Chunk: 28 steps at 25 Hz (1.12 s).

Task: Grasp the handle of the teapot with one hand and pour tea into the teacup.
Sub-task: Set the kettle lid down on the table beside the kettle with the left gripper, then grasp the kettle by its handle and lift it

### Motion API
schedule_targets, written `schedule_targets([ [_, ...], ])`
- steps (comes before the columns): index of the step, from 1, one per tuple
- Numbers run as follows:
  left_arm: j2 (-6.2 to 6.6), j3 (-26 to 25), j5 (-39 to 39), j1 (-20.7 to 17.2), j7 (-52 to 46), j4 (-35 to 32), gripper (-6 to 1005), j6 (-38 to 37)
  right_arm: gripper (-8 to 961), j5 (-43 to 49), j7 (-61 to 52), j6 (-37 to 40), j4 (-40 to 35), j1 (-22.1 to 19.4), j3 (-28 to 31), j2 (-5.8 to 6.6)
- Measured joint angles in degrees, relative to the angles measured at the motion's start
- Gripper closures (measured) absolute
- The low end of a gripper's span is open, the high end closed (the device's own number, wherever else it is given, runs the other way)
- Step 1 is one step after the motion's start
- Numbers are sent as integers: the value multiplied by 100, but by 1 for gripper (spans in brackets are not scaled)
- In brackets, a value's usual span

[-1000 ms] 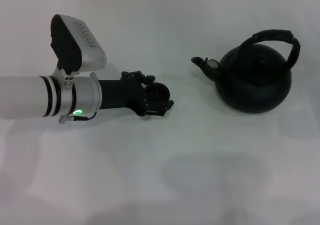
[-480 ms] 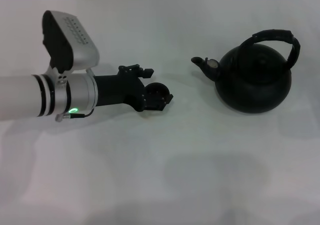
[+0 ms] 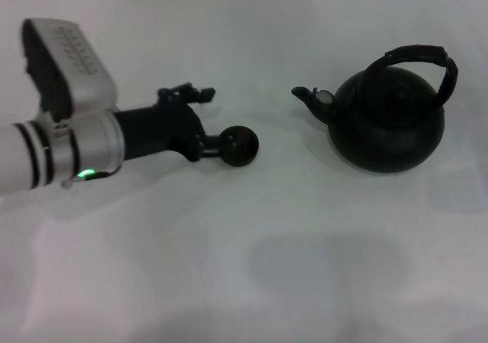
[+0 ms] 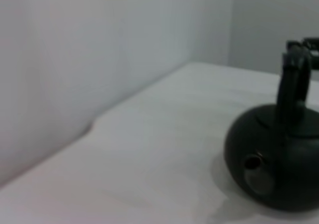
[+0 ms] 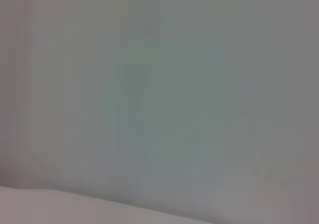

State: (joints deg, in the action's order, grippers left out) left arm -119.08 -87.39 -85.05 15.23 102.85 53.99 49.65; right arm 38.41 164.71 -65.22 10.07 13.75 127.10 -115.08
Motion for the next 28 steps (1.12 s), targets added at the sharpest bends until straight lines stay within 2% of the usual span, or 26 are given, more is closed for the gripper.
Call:
schedule_targets([
  [2,-2,-56,106,-104,108,65,120,28,437,-1,0,-4,19,-44,15,5],
  [5,3,-349,1120,-544,1204,112,120,373,438,-6,0,-19,26,-86,34,17],
  [11,-14,-522,2704,-995,3197,-418,120,840,439,-6,-37,-51,224,-248,-16,17],
  [15,1,-549,4033,-902,4317,-1545,120,1246,440,-3,-238,-58,488,-422,-260,8],
  [20,31,-592,4943,-608,5021,-2721,121,1558,441,4,-693,192,1054,-736,-779,31],
  [23,36,-755,5064,-525,5283,-3040,121,1615,441,122,-1226,627,1651,-1021,-1167,48],
  [28,29,-904,5126,-534,5370,-3115,121,1703,442,1402,-2693,1065,3297,-1653,-1329,1],
])
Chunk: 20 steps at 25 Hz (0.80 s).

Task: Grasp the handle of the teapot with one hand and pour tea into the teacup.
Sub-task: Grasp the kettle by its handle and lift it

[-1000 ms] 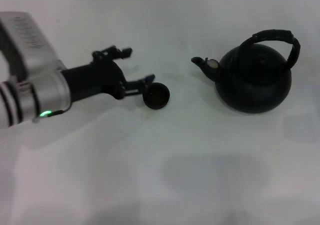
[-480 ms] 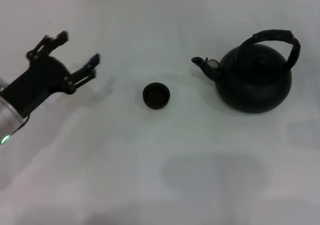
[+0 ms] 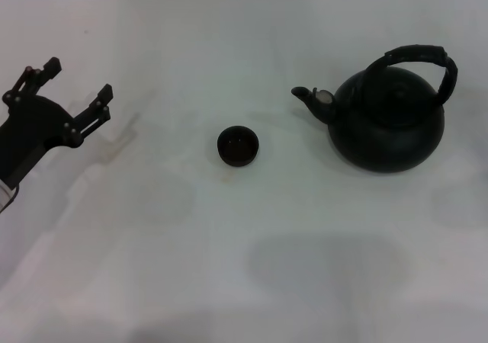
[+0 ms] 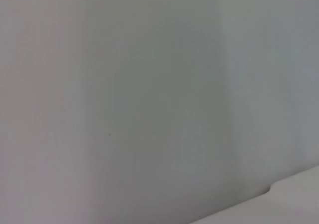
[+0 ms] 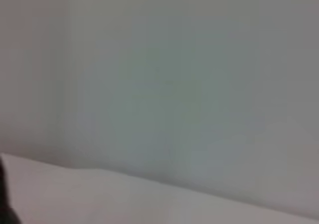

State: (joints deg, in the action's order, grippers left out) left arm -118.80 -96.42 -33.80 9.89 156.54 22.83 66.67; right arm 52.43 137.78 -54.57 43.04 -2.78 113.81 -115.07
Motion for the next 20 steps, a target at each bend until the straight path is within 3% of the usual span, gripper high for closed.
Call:
schedule_targets([
  [4,-10,-12,10,-9,6,-45,120,37,443,1308,-1309,60,1396,-463,-94,-46],
  [8,-15,-21,13,-12,22,-165,120,82,444,1992,-2018,325,2331,-771,-582,-63],
  [14,-29,-114,27,-185,29,-235,120,210,445,2372,-2468,625,2838,-925,-1213,-46],
  [20,-33,-188,39,-398,32,-230,120,331,446,2572,-2781,610,3099,-996,-1421,-39],
])
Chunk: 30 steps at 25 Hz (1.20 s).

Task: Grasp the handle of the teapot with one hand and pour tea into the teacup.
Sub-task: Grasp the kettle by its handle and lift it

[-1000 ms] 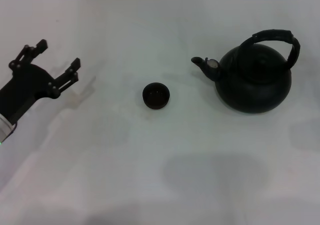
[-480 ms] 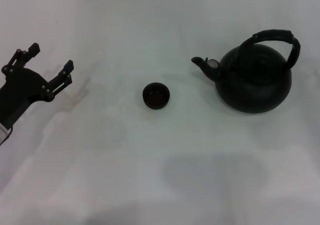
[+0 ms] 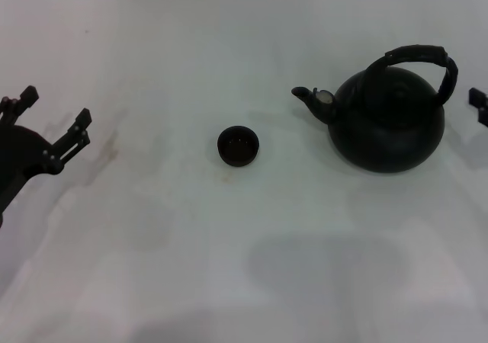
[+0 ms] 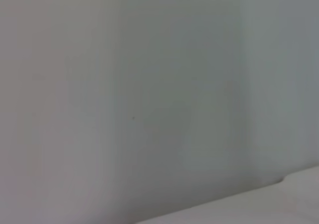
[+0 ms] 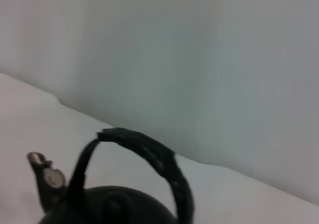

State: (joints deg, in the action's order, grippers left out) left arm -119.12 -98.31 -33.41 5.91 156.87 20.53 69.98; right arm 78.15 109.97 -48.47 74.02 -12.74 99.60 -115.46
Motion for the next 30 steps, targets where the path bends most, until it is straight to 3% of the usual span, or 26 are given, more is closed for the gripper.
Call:
schedule_targets([
  [12,4,27,2,-54,2,-7,121,55,449,189,-367,208,504,-177,-577,1],
  [24,12,32,-28,-111,2,-15,121,186,451,193,-322,844,200,309,-865,8],
  [30,12,29,-25,-195,2,-15,121,224,452,192,-292,966,135,338,-856,13],
])
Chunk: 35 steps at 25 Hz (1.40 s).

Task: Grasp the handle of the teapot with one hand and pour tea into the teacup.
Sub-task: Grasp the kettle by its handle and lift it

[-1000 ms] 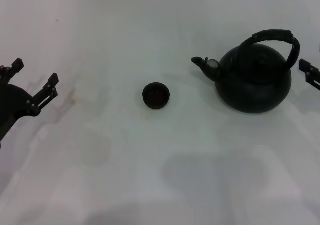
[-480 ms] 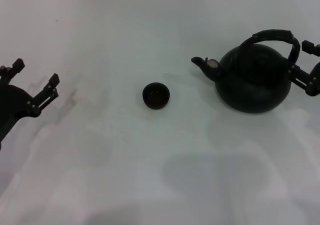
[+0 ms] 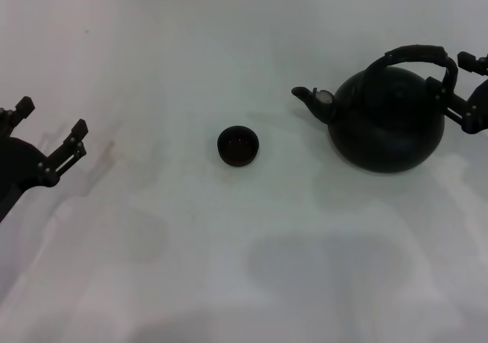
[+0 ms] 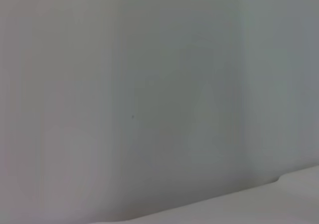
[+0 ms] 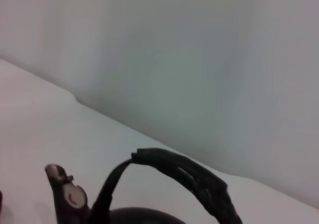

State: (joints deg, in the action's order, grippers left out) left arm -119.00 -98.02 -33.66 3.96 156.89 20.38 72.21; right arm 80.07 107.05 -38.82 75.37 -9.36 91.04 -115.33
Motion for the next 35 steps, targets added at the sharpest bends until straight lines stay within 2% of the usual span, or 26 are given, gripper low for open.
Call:
schedule_targets([
  [9,-7,14,11,-2,0,7,122,21,454,0,123,79,-64,-87,-6,0],
  [17,0,22,6,14,0,2,122,49,456,-3,132,483,-73,-89,-190,-15],
  [29,0,1,13,-7,0,0,122,49,458,-64,373,467,-54,-49,-202,-34],
  [35,0,-6,16,3,0,1,123,42,551,-197,373,484,-35,2,-215,-44],
])
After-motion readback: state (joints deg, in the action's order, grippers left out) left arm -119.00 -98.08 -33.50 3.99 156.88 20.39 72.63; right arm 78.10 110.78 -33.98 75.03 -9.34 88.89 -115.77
